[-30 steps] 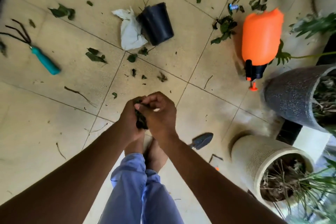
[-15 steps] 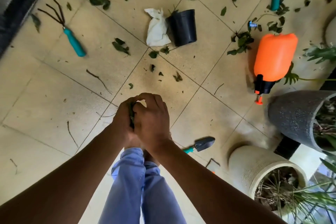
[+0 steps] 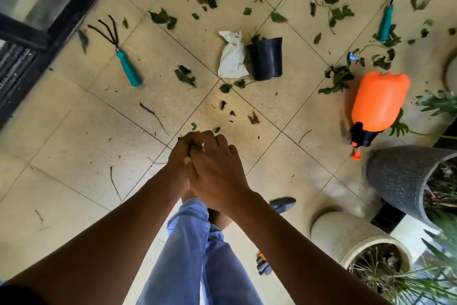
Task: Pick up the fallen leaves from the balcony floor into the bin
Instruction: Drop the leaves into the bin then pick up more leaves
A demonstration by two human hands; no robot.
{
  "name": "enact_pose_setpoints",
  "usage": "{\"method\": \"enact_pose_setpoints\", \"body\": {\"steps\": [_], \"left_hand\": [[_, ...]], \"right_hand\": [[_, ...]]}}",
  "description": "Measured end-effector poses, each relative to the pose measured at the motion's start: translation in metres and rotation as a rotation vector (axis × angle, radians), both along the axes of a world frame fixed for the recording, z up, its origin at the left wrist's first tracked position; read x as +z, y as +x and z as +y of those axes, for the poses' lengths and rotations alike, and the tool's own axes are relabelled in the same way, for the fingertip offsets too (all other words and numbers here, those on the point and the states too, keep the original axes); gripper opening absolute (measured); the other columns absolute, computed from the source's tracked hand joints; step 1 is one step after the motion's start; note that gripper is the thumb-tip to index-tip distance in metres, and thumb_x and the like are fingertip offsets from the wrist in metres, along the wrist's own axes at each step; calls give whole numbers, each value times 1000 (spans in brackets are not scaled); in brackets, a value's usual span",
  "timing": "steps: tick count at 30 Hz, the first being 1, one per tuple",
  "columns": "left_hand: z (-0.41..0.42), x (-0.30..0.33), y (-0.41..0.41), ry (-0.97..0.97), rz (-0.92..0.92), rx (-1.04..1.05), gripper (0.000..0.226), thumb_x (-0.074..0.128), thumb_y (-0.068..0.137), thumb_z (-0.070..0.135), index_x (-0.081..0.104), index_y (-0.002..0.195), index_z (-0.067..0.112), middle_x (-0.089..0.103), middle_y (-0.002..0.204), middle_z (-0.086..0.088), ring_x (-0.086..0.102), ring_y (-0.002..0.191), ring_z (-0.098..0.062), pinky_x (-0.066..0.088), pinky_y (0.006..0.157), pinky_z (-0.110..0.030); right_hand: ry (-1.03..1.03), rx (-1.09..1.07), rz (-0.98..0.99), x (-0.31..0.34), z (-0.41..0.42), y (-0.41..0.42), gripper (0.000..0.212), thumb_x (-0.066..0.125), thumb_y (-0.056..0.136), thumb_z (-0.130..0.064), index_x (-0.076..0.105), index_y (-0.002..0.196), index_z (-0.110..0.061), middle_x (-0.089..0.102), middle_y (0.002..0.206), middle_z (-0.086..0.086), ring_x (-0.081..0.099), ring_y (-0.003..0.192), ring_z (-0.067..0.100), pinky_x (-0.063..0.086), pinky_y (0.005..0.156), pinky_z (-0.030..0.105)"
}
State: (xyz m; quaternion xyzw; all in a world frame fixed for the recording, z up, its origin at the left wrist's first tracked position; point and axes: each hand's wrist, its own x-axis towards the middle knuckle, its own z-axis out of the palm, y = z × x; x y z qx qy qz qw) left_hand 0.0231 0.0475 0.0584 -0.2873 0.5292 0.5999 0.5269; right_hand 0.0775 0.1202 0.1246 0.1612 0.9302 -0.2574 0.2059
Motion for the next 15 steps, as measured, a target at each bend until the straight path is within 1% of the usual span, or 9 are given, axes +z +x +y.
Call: {"method": "enact_pose_setpoints", "body": {"steps": [2,3,5,7,9,11,12,14,15], "left_hand": [[0,-5,-4,-156,-81,64,35,48,99,21,53,64,19,45,52,1,49,46,-12,43,54,-25],[1,-1,-7,-189,-113,60,34,49,99,24,54,65,18,47,52,-1,52,47,-14,45,51,-23],[0,7,-8,-132,-215,91,43,47,100,29,64,63,16,53,59,-4,60,56,-17,51,56,-21],[1,18,-7,-87,-258,110,56,40,103,31,71,61,12,57,63,-5,64,62,-17,52,64,-21],[-2,26,-9,-43,-295,134,57,37,103,32,71,64,11,58,66,-5,66,64,-17,53,67,-24],[-3,34,-15,-33,-251,114,54,32,106,28,67,68,13,55,66,-2,64,58,-12,54,58,-21],[-5,32,-18,-14,-258,135,48,30,108,23,66,76,16,55,70,-1,65,56,-7,54,53,-18],[-7,31,-26,-71,-140,103,31,33,110,21,59,92,23,58,84,2,65,52,3,52,47,-15],[-9,29,-30,-131,-97,60,27,36,110,26,58,94,25,58,87,4,63,49,5,51,44,-15]], "right_hand": [[-39,-57,-4,3,5,-2,19,60,88,-20,72,102,-14,57,119,4,50,102,26,43,78,38],[-38,-82,-19,3,5,-4,17,63,86,-17,73,99,-14,59,116,4,51,100,26,46,78,38],[-42,-162,-38,4,4,-11,13,65,83,-13,75,91,-15,62,102,3,53,93,25,48,73,37],[-63,-280,-43,7,1,-18,12,63,83,-14,75,82,-17,59,88,1,52,88,23,44,67,32],[-70,-360,-74,10,-3,-26,17,58,86,-19,73,78,-19,57,85,-2,51,87,20,45,67,31],[-37,-364,-84,11,-10,-33,17,58,86,-19,72,78,-19,57,86,-2,53,88,20,50,69,33],[-10,-359,-90,10,-14,-37,13,59,84,-17,71,78,-19,57,86,-1,54,87,21,50,68,33],[58,-374,-103,3,-23,-43,11,63,75,-12,66,80,-21,58,84,-2,55,83,22,43,61,30],[76,-392,-97,-5,-29,-43,17,65,69,-9,64,81,-21,58,82,-3,56,79,21,37,58,28]]}}
